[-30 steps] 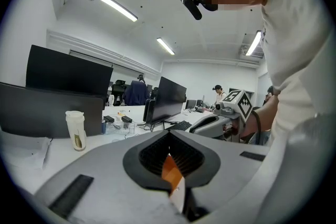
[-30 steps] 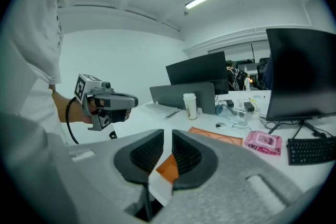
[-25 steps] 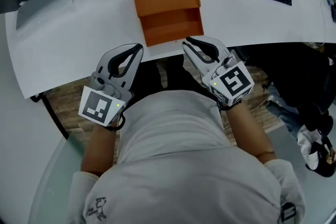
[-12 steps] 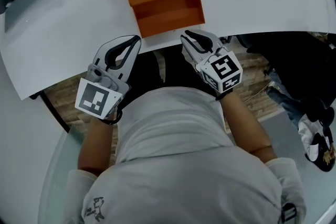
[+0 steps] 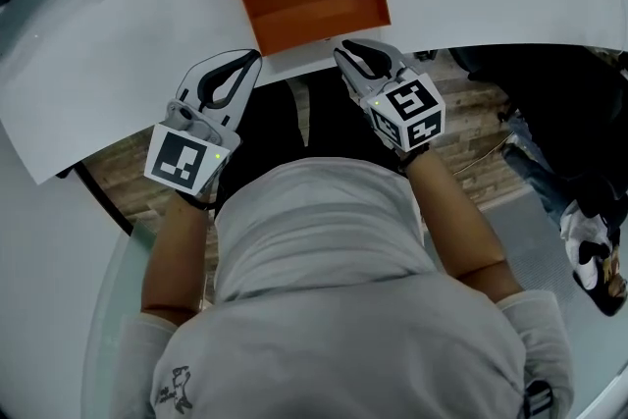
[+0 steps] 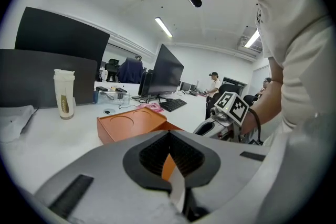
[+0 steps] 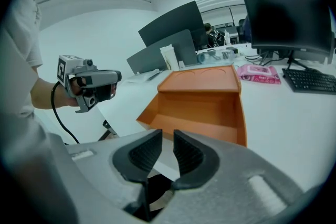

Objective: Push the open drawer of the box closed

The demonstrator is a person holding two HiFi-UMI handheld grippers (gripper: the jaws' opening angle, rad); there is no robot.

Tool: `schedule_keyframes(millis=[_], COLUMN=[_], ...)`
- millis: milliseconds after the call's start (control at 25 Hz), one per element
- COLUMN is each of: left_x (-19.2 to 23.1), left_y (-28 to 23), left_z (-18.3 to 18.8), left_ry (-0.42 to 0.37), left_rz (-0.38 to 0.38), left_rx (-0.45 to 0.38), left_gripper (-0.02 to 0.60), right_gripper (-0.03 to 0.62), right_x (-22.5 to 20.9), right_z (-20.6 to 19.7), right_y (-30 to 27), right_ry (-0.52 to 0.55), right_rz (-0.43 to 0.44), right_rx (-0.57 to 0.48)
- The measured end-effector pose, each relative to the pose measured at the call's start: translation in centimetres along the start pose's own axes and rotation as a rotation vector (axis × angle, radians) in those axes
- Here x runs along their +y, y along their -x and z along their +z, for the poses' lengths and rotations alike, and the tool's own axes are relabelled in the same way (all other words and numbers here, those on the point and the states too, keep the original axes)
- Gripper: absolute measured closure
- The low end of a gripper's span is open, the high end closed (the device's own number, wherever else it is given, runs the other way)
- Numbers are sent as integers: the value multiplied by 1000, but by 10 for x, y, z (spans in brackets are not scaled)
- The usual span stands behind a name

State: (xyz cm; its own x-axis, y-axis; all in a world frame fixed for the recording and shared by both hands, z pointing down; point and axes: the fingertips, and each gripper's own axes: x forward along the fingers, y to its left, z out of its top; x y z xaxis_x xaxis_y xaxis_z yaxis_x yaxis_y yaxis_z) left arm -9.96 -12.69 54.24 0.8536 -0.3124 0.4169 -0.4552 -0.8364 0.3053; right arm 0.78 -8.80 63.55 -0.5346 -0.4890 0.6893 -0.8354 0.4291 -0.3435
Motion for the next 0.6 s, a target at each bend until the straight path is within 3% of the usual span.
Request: schedule_keyframes(millis=[320, 600], left_x=[15, 12], left_y=[-9, -13], left_z=[-13, -25], left_ry=[13, 41], left_rz=[6, -40], left_rx=[16, 16], left_gripper=[581, 581], right_gripper=[519, 508], right_x=[-5, -14], right_z=[-26, -44], right_y=[-29, -47], right_ry=[-19, -68], right_rz=[-11, -35], right_rx=[60, 100])
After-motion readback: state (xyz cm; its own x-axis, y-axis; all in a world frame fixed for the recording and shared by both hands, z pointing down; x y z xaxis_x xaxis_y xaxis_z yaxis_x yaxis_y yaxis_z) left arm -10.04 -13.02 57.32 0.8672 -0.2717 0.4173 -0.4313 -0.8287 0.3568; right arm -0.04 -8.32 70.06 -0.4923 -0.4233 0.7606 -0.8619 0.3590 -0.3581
